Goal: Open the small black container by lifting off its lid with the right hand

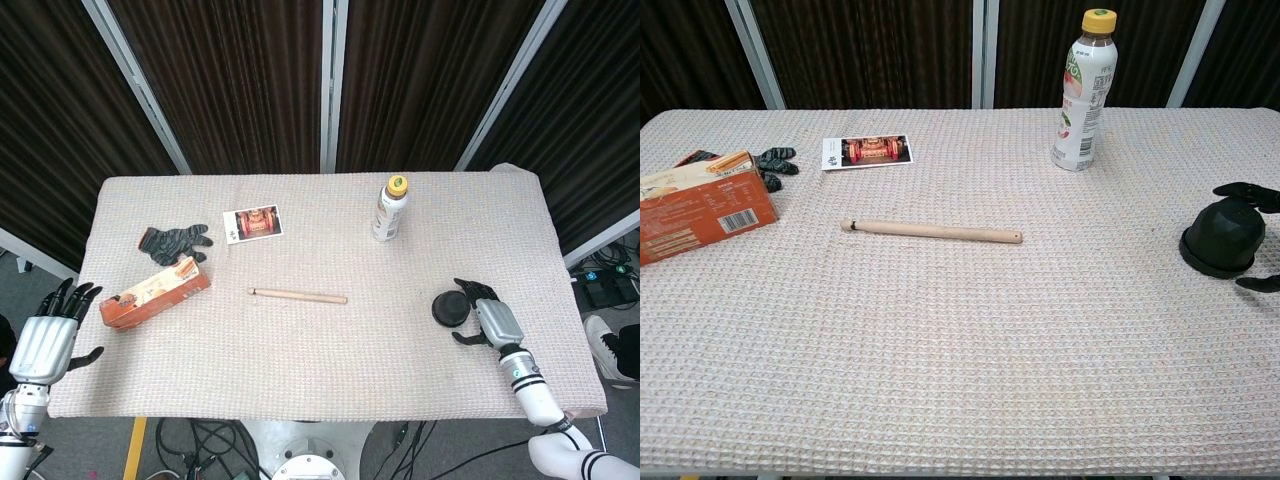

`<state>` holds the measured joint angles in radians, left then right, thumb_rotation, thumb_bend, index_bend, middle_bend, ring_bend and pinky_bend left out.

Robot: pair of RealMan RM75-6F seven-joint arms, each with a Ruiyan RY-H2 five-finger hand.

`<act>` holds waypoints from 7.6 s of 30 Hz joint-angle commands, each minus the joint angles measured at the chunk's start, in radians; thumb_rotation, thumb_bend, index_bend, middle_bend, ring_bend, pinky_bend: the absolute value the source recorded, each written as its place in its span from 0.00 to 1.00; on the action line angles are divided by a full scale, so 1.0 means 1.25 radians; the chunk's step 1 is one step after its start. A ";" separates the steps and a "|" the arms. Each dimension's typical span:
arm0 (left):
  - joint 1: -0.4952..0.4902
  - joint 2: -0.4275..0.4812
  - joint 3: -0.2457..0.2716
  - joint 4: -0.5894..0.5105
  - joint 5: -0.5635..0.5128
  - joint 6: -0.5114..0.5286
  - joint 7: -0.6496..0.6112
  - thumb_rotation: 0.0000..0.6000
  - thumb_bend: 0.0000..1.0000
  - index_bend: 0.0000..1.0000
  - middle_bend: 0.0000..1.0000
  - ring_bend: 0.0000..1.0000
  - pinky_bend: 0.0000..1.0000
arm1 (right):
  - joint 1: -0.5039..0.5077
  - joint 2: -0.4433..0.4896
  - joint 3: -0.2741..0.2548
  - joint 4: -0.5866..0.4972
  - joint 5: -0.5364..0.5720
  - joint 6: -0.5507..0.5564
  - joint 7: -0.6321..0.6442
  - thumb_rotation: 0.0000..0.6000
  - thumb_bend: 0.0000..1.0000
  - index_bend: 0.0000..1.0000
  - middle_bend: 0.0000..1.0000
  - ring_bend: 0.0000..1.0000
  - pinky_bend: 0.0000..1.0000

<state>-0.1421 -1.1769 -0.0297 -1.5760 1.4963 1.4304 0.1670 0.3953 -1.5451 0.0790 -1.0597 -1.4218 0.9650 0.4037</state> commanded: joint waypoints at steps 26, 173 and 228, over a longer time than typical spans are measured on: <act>-0.001 0.000 0.000 0.001 -0.004 -0.003 -0.004 1.00 0.12 0.14 0.11 0.00 0.18 | 0.012 -0.034 0.004 0.029 0.024 0.006 -0.010 1.00 0.13 0.00 0.22 0.00 0.00; -0.020 -0.023 0.009 0.062 -0.033 -0.070 -0.068 1.00 0.12 0.14 0.11 0.00 0.18 | 0.024 0.070 0.037 -0.256 0.005 0.142 -0.038 1.00 0.21 0.36 0.44 0.09 0.00; -0.019 -0.025 0.012 0.082 -0.025 -0.060 -0.096 1.00 0.12 0.14 0.11 0.00 0.18 | 0.083 -0.005 0.024 -0.227 -0.056 0.111 -0.022 1.00 0.22 0.37 0.45 0.09 0.00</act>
<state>-0.1669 -1.2112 -0.0142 -1.4701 1.4623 1.3512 0.0451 0.3896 -1.4438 0.0885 -1.3383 -1.4567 1.1946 0.4250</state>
